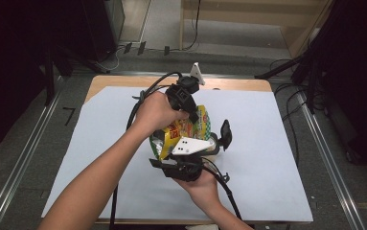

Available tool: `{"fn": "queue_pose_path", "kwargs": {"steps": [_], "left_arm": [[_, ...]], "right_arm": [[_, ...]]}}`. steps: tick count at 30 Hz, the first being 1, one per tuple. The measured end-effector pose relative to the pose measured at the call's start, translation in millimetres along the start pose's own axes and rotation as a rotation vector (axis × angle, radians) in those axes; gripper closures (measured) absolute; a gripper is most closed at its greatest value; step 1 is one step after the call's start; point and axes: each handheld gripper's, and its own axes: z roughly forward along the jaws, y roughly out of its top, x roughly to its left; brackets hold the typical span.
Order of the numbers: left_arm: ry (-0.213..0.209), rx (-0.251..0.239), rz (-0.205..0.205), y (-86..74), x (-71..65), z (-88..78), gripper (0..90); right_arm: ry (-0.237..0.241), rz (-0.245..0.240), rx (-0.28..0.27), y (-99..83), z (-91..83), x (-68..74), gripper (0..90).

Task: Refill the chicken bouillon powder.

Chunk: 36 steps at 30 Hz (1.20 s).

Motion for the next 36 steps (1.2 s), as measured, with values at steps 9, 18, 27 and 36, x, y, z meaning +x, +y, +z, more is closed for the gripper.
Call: {"fn": "queue_pose_path", "kwargs": {"steps": [9, 18, 27, 36], "left_arm": [[-0.001, 0.001, 0.000, 0.1, -0.3, 0.6, 83.6], [0.000, -0.002, 0.000, 0.4, -0.9, 1.2, 83.6], [-0.002, -0.007, 0.002, 0.6, -1.5, 1.1, 83.6], [-0.003, -0.008, 0.002, 0.6, -1.3, 0.9, 83.6]], "right_arm": [[-0.001, -0.004, 0.001, -0.1, 0.3, 0.4, 71.0], [-0.003, -0.003, 0.002, -0.3, 0.4, 0.1, 71.1], [-0.007, -0.004, 0.001, -0.3, 0.1, 0.0, 71.1], [-0.009, -0.005, 0.001, -0.3, 0.1, 0.1, 71.1]]}}
